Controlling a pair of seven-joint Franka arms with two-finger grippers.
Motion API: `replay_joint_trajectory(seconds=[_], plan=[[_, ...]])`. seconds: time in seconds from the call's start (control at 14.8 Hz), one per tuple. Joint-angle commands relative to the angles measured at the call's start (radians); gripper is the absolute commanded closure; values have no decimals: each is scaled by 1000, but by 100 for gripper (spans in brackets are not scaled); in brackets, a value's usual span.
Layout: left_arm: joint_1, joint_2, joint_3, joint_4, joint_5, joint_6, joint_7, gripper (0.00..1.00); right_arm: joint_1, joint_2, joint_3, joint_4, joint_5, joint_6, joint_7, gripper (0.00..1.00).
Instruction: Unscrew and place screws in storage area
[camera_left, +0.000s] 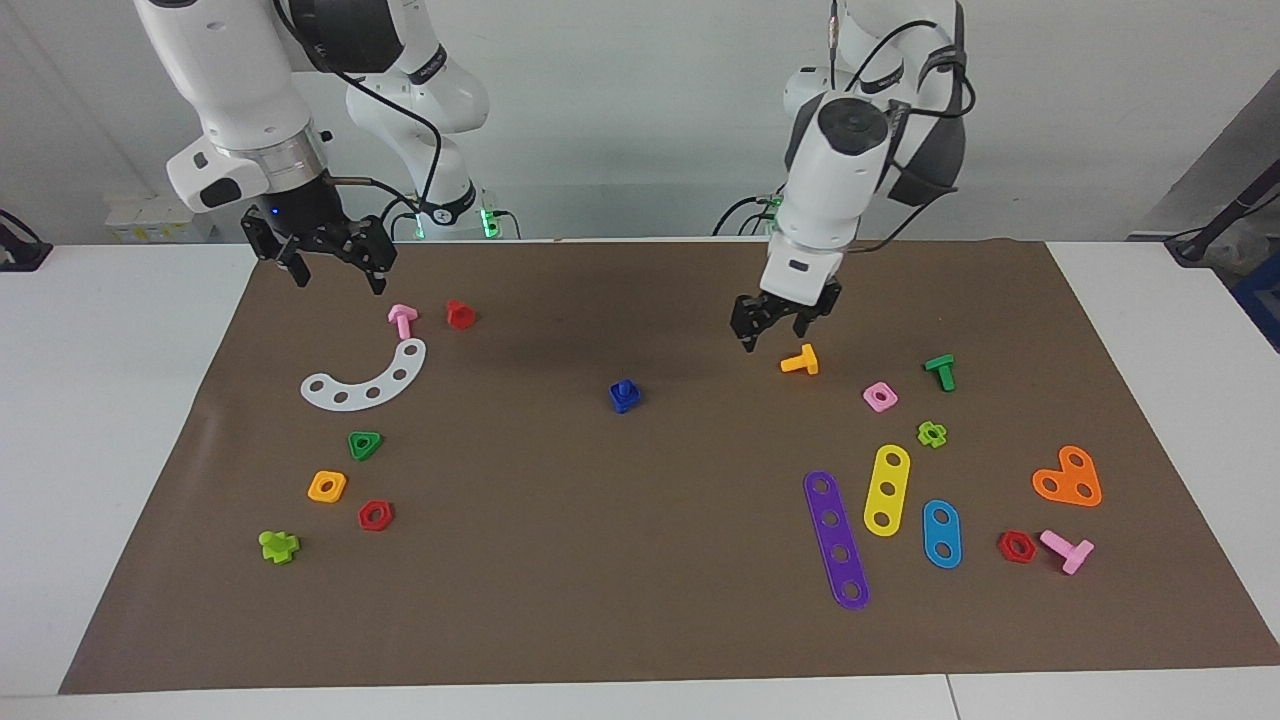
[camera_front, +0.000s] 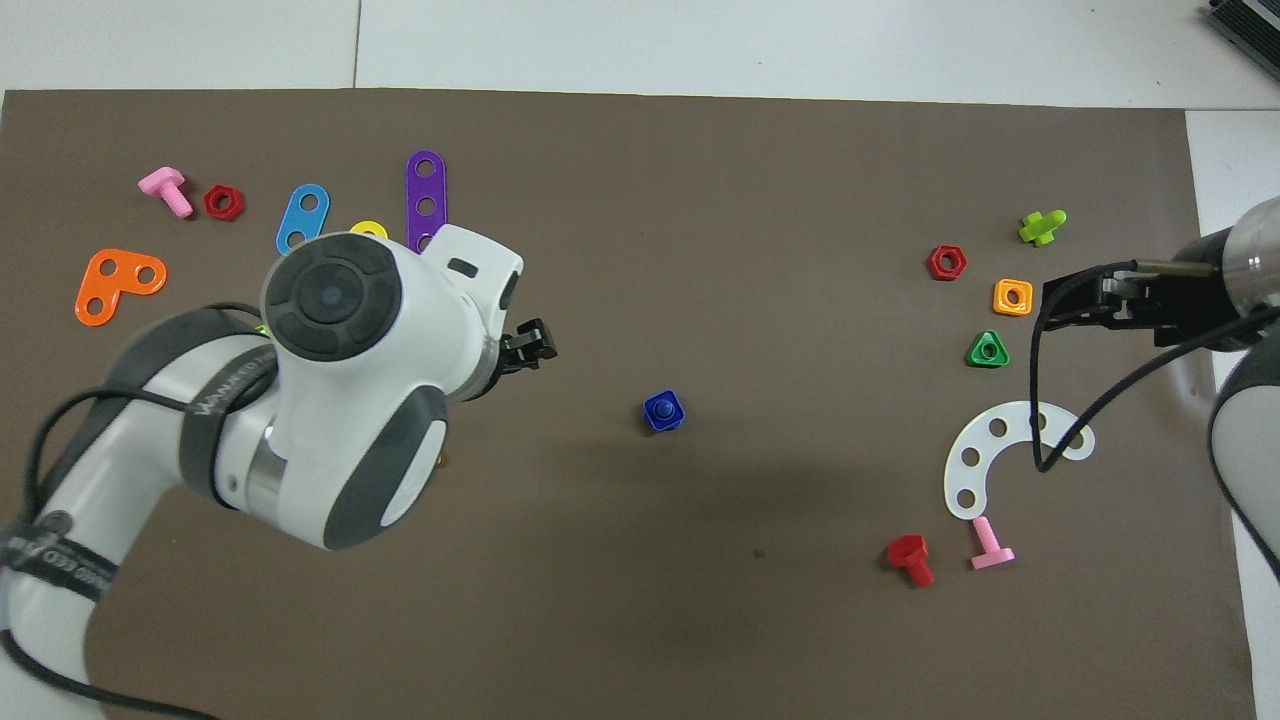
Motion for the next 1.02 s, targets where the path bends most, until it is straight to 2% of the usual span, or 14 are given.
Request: replay_joint_trajectory(seconds=[0.0, 0.2, 0.41, 0.81, 0.95], plan=[[-82, 15, 20, -58, -49, 105, -85, 15, -15, -17, 5, -8, 7, -15, 3, 0], [-141, 119, 20, -14, -50, 181, -183, 15, -12, -21, 6, -11, 5, -34, 3, 0], [-164, 240, 22, 85, -50, 181, -252, 15, -12, -21, 6, -11, 7, -34, 3, 0], [-152, 318, 23, 164, -47, 187, -270, 16, -10, -34, 6, -36, 7, -20, 18, 0], [-159, 323, 23, 168, -49, 184, -270, 16, -10, -34, 6, -40, 7, -21, 12, 0]])
